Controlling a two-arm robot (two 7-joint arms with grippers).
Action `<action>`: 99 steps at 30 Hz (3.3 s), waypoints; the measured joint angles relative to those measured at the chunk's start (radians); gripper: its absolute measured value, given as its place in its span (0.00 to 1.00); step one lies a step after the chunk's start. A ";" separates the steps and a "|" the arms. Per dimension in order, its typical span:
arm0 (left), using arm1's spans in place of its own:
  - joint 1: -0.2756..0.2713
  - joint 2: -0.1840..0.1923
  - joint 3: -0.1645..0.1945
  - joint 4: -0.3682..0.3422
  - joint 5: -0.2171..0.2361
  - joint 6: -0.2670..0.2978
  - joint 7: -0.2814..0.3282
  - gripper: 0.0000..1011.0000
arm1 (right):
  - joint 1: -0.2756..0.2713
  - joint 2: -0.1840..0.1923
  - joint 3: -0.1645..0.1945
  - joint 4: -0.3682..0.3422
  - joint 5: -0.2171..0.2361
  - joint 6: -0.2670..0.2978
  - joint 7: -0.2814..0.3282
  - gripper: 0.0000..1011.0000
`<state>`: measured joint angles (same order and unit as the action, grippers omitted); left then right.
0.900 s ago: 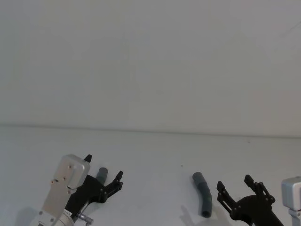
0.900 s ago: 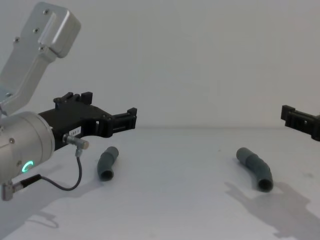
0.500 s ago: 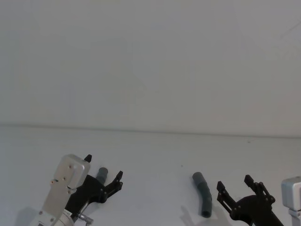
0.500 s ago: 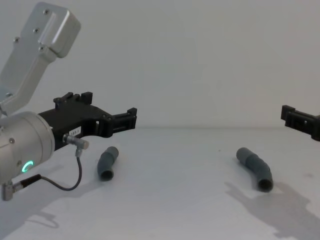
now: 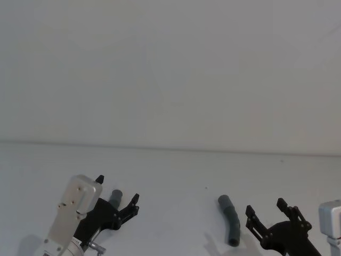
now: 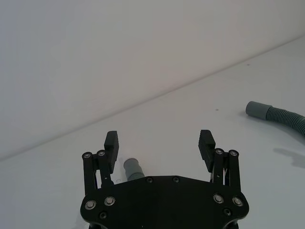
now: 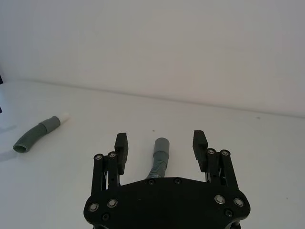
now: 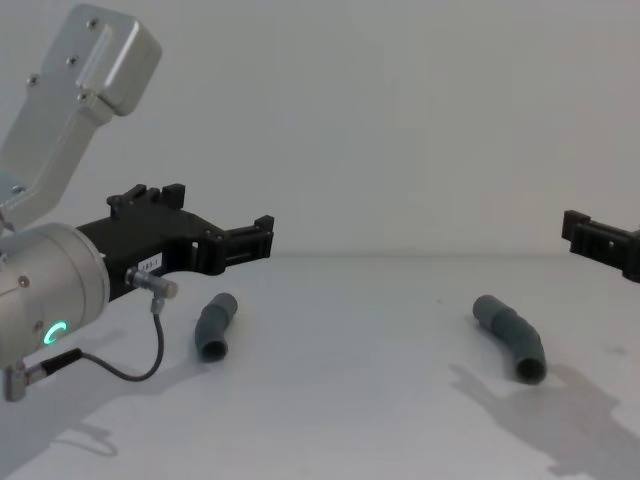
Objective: Use both hands to pick up one end of the pipe from the table, align the ends, and insert them.
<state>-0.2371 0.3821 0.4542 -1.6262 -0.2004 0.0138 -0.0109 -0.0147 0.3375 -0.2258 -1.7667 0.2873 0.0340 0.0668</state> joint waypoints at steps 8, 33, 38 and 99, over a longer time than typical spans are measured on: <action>0.000 0.000 0.000 0.000 0.000 0.000 0.000 0.99 | 0.000 0.000 0.000 0.000 0.000 0.000 0.000 0.82; 0.000 0.000 0.000 0.000 0.000 0.000 0.000 0.99 | 0.000 0.000 0.000 0.000 0.000 0.000 0.000 0.82; 0.000 0.000 0.000 0.000 0.000 0.000 0.000 0.99 | 0.000 0.000 0.000 0.000 0.000 0.000 0.000 0.82; -0.074 -0.215 -0.164 -0.036 -0.123 0.594 0.229 0.99 | 0.000 0.000 0.000 0.000 0.000 0.000 0.000 0.82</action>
<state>-0.3113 0.1667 0.2901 -1.6623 -0.3236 0.6076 0.2179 -0.0147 0.3375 -0.2258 -1.7667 0.2874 0.0340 0.0667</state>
